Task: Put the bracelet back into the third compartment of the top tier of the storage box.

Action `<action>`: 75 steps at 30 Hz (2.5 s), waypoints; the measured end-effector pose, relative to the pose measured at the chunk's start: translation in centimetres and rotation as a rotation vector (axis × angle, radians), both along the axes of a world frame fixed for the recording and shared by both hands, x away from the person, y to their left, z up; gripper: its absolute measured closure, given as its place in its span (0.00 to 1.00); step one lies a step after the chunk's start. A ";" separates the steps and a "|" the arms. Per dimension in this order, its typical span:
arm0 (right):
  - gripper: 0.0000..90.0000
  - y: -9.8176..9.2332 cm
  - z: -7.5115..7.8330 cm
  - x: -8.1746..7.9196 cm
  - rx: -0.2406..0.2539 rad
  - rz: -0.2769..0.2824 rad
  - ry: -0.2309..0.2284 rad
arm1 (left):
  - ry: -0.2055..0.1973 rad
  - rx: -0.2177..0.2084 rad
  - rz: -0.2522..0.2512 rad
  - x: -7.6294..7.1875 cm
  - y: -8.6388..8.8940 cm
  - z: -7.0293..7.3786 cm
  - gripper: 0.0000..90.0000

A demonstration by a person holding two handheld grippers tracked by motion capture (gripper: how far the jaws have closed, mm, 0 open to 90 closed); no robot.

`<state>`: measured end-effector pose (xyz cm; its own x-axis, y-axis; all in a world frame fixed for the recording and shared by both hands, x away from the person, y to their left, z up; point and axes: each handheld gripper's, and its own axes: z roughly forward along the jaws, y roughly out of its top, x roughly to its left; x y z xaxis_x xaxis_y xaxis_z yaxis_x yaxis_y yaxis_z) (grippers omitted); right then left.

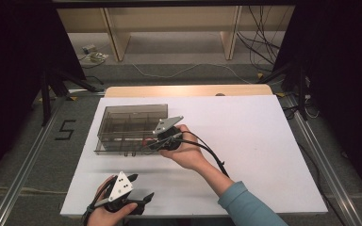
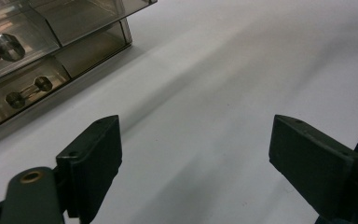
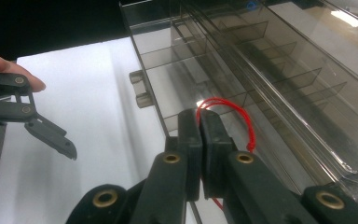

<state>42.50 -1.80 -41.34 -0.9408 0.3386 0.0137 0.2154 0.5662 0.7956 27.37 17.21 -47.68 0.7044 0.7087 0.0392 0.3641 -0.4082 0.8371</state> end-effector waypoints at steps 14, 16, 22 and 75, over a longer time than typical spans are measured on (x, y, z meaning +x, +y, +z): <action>0.98 0.2 -0.3 0.4 -0.013 -0.014 0.007 | -0.001 -0.001 0.000 0.0 0.0 0.0 0.19; 0.98 0.2 -0.3 0.4 -0.015 -0.015 0.008 | 0.000 0.000 -0.002 0.0 0.0 0.0 0.19; 0.98 0.3 -0.5 0.5 -0.019 -0.018 0.011 | 0.000 0.002 -0.003 0.0 0.0 0.0 0.19; 0.68 -1.7 0.9 -0.1 0.025 -0.081 -0.037 | -0.001 0.000 0.000 0.0 0.0 0.0 0.19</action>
<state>42.41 -3.52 -40.47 -0.9104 0.4137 -0.0111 0.2298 0.5278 0.8177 27.35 17.21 -47.68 0.7040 0.7091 0.0399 0.3637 -0.4083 0.8373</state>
